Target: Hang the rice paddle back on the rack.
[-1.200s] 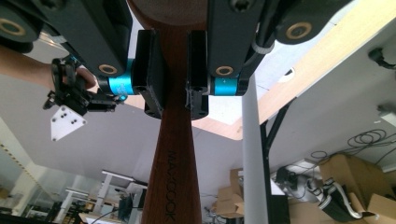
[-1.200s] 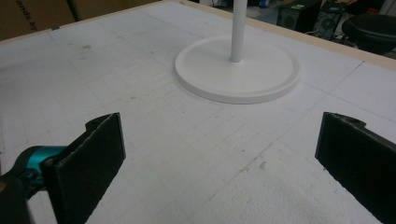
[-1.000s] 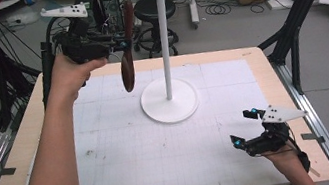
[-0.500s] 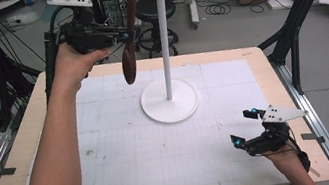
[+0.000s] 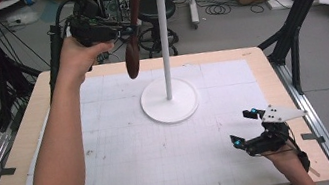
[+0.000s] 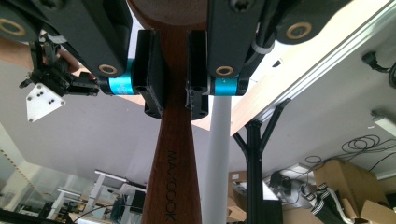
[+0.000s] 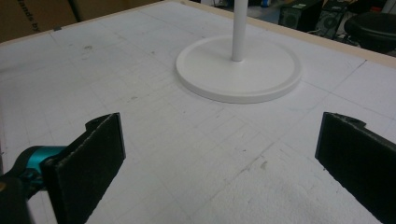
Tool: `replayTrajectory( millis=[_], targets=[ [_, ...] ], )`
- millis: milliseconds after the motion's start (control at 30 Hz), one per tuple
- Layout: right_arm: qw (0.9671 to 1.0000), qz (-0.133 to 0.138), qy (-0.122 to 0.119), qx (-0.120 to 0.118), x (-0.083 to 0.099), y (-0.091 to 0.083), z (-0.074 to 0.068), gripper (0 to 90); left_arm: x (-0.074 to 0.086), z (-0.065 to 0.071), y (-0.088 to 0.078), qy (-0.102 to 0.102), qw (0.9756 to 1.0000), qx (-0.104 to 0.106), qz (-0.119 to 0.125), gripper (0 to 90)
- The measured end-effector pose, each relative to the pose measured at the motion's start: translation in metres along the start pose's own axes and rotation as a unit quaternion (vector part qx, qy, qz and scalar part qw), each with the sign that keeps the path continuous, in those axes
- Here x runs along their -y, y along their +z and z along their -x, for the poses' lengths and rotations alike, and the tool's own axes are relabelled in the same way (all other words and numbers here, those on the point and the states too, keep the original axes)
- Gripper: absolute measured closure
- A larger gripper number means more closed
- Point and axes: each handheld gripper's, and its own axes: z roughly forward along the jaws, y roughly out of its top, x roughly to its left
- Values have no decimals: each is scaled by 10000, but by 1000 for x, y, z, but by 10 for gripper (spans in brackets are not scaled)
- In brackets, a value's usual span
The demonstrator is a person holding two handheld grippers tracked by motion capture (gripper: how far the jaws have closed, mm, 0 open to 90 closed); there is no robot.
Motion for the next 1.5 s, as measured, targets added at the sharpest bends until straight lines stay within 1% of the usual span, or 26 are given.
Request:
replayTrajectory(
  millis=[67,100,167,267,367,467,633,833,967,1033,1333,1500],
  targets=[
    [10000,4,-8,1,0,0,1,5,-1,0,1,32,10000,-44,-30,782],
    [10000,6,15,0,0,0,0,5,-2,0,2,26,10000,-60,-44,782],
    [10000,19,-26,9,0,0,1,5,-2,-2,2,0,9999,-92,-42,782],
    [10000,27,-30,4,0,0,1,5,-2,-4,2,-43,9999,-91,-26,782],
    [10000,10,-29,-3,0,0,1,6,-1,-5,4,-39,9999,-80,-73,782],
    [10000,7,-9,-6,0,0,0,5,-1,-5,6,-54,9999,-66,-55,782],
    [10000,4,-19,-5,1,0,1,6,-2,-7,10,-60,9999,-44,-92,782],
    [10000,11,-9,-7,1,0,1,6,-2,-7,15,-47,9999,-32,-89,782],
    [10000,23,-17,0,1,0,1,5,-1,-8,17,-61,9999,-64,-66,782],
    [10000,18,-14,2,1,0,1,6,-1,-9,18,-102,9999,-31,-57,782],
    [10000,10,-11,-8,1,0,1,5,0,-9,21,-95,10000,-20,-13,781],
    [10000,14,-19,-3,1,0,1,6,0,-9,22,-18,9999,-116,-9,780]
  ],
)
